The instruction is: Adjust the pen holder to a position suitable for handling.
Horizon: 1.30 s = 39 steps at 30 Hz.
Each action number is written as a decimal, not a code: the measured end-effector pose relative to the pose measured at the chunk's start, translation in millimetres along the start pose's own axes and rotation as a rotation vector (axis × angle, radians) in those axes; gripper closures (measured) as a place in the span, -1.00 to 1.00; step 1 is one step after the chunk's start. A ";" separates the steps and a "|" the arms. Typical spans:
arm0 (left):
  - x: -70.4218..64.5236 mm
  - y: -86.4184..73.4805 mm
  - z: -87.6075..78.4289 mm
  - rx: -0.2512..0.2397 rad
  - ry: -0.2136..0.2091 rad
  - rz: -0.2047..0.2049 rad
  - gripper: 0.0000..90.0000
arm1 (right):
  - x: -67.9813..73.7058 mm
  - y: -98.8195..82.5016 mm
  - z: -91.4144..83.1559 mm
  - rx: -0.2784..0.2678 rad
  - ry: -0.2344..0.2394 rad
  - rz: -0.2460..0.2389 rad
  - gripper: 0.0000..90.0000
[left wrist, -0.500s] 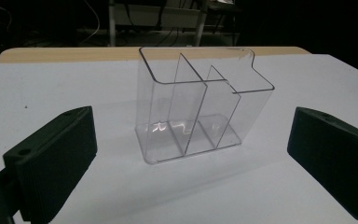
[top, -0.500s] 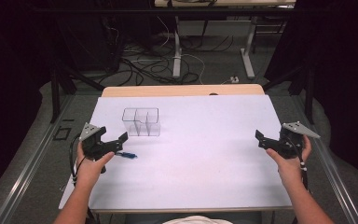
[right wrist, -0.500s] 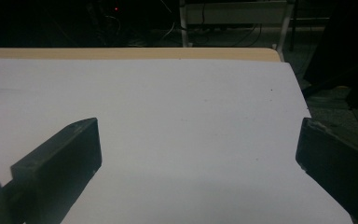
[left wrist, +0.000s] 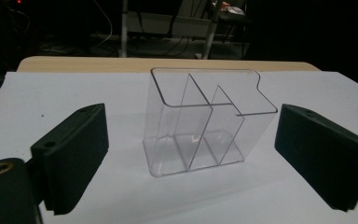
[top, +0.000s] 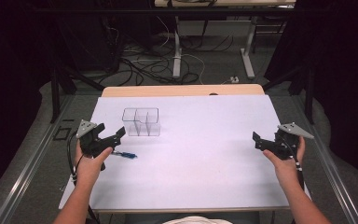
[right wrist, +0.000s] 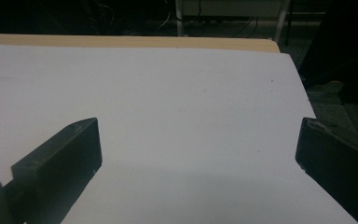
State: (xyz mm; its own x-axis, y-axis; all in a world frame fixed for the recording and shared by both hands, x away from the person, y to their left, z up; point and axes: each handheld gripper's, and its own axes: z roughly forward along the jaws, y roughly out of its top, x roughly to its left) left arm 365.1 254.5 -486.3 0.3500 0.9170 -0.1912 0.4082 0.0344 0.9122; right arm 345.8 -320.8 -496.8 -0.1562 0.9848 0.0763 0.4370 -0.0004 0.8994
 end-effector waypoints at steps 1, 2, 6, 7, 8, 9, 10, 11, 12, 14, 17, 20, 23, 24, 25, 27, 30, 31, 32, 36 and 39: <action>-0.6 1.9 0.1 -0.002 0.006 0.005 -0.74 | 0.5 -0.6 0.4 -0.007 0.001 -0.001 -1.00; -0.6 1.9 0.1 -0.002 0.006 0.005 -0.70 | 0.7 -0.6 0.3 -0.006 0.001 -0.003 -1.00; -3.9 11.7 2.2 0.009 0.010 0.017 -0.64 | 0.6 -1.0 1.1 0.011 0.005 -0.012 -1.00; -4.7 14.0 3.2 0.014 0.010 0.020 -0.64 | 0.6 -1.0 1.1 0.011 0.005 -0.012 -1.00; -5.9 18.0 4.8 0.022 0.011 0.028 -0.62 | 0.8 -1.5 2.2 0.006 0.007 -0.012 -0.99; -5.9 18.0 4.8 0.022 0.011 0.028 -0.60 | 0.8 -1.5 2.2 0.006 0.007 -0.012 -0.99; -6.7 21.0 5.8 0.027 0.011 0.031 -0.60 | 1.5 -1.8 3.0 -0.006 0.013 -0.009 -0.98; -7.4 23.3 6.9 0.029 0.010 0.029 -0.57 | 2.2 -1.2 1.9 0.001 0.014 -0.022 -0.97; -8.2 28.0 8.4 0.038 0.016 0.031 -0.56 | 3.1 -1.1 1.0 0.007 0.011 -0.017 -0.96; -8.5 32.1 9.6 0.039 0.019 0.023 -0.52 | 3.4 -1.4 2.1 -0.002 0.019 -0.027 -0.95; -9.2 39.9 12.1 0.043 0.029 0.037 -0.48 | 4.4 -2.2 1.9 0.009 0.019 -0.017 -0.93; -8.9 44.5 13.9 0.035 0.030 0.034 -0.45 | 4.0 -2.6 2.3 0.006 0.019 -0.015 -0.91; -7.8 50.8 17.7 0.029 0.047 0.028 -0.43 | 2.0 -2.5 2.1 0.002 0.021 -0.024 -0.87; -7.0 52.8 19.5 0.026 0.061 0.034 -0.41 | 1.8 -2.8 2.1 0.004 0.021 -0.023 -0.86; -6.0 54.5 21.3 0.025 0.070 0.038 -0.40 | 1.5 -2.8 1.9 0.009 0.019 -0.023 -0.85; -2.4 58.7 27.0 0.041 0.068 0.011 -0.37 | 0.8 -2.9 1.6 0.023 0.021 -0.023 -0.85; 2.0 61.9 33.2 0.052 0.090 -0.012 -0.36 | 0.0 -3.6 2.5 0.010 0.023 -0.018 -0.84; 2.0 61.9 33.2 0.052 0.090 -0.012 -0.34 | -0.5 -3.6 2.1 0.011 0.017 -0.022 -0.83; 6.0 63.3 37.2 0.065 0.105 -0.040 -0.30 | -0.4 -4.0 2.2 0.011 0.020 -0.015 -0.82; 11.2 62.9 43.3 0.061 0.099 -0.087 -0.18 | -1.8 -5.2 3.2 0.010 0.025 -0.011 -0.78; 15.7 61.3 49.4 0.062 0.101 -0.087 -0.05 | -2.2 -5.5 3.2 0.014 0.031 -0.001 -0.78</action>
State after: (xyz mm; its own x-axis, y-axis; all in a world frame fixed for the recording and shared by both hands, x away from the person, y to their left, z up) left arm 437.3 251.4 -451.3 0.2255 0.9472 -0.2278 0.4860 0.0933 0.8690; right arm 346.5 -322.4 -503.3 -0.1838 0.9789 0.0888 0.4494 0.0033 0.8933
